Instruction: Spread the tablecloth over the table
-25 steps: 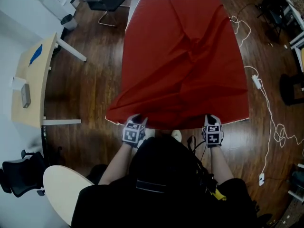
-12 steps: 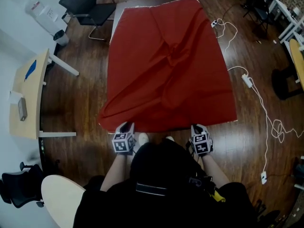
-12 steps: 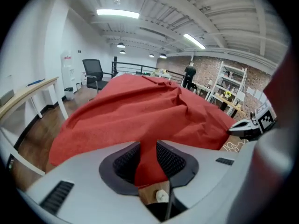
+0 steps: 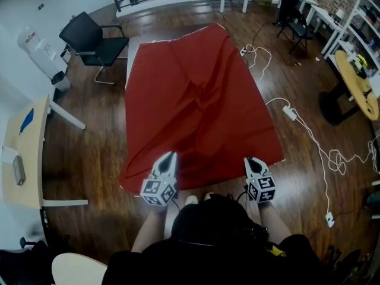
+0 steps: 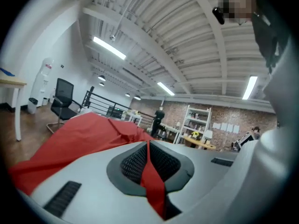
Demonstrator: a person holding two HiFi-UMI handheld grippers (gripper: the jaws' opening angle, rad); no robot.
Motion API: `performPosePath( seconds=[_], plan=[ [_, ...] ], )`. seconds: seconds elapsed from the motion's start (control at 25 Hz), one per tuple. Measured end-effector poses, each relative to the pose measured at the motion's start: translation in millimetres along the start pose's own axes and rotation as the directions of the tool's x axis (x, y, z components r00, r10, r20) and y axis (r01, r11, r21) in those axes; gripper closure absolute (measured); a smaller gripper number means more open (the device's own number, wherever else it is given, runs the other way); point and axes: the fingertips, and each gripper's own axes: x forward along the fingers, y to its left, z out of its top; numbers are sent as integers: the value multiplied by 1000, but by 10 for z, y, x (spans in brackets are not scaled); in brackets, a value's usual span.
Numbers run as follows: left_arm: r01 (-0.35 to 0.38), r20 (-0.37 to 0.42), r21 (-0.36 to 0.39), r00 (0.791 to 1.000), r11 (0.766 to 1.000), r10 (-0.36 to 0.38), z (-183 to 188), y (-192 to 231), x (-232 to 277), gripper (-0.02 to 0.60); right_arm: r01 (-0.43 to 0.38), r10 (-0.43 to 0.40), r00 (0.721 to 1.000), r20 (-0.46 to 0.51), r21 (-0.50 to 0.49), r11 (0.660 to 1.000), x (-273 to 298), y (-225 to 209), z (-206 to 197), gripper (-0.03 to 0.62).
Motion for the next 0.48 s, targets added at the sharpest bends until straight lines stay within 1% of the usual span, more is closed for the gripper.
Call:
performPosePath(
  seconds=[0.08,0.16,0.2,0.32,0.4,0.48],
  plan=[
    [89,37,-27,995,996,-88,97,-217,131,586,6,-6,999,43,8,1000,-100,-53,145,588],
    [155,40,-37,987,987,-154,66,-478,234,586,32,-34,997,76,25,999,-237,-216,198,588],
    [181,30,-25,983,983,-180,23,-624,289,586,48,-51,995,91,30,998,-312,-332,204,588],
    [248,-1,47,969,968,-248,-95,-1111,525,586,100,-105,984,147,42,994,-560,-769,178,588],
    [275,10,89,961,957,-277,-142,-1508,745,586,130,-135,971,199,37,991,-771,-1142,167,588],
    [281,30,134,957,950,-288,-194,-1982,1041,586,144,-149,956,252,40,989,-1005,-1598,173,588]
  ],
)
